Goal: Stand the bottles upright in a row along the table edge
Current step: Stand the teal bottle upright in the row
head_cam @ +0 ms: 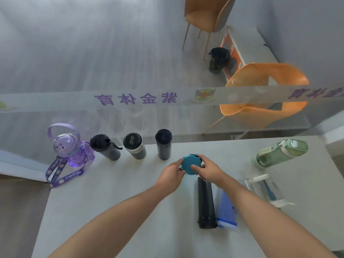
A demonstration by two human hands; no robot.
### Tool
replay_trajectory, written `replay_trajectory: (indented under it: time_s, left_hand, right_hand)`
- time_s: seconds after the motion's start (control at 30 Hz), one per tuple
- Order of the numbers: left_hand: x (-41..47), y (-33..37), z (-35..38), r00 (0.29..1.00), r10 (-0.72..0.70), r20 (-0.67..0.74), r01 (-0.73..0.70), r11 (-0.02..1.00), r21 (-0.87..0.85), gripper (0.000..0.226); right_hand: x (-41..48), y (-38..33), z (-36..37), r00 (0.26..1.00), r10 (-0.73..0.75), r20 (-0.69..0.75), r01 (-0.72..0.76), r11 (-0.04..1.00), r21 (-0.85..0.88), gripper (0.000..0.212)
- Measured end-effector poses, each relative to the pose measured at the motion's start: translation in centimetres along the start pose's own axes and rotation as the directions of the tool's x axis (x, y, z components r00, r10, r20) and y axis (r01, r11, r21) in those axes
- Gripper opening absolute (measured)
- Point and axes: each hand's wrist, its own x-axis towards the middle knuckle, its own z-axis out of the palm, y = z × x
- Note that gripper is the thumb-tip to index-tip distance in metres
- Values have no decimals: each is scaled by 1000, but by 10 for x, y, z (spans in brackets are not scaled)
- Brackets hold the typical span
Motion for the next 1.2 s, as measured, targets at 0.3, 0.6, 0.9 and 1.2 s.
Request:
replay_trajectory:
  time_s: [0.3, 0.6, 0.9, 1.2]
  left_hand:
    - [55, 33, -1, 982, -133, -135, 132, 991, -20, 40]
    - [69, 42, -3, 971, -179, -157, 175, 984, -37, 46]
    - [37, 39, 6, 960, -78, -269, 80, 997, -6, 35]
    - [-34, -11, 60, 963, -124, 239, 72, 974, 215, 33]
  right_hand:
    - [63, -22, -51, 994, 30, 108, -39, 996, 86, 50]
    - [77, -23, -57, 996, 46, 79, -54, 993, 104, 57]
    - [40, -6, -65, 994, 104, 25, -106, 993, 60, 66]
    - [-56, 93, -7, 965, 263, 11, -260, 958, -118, 51]
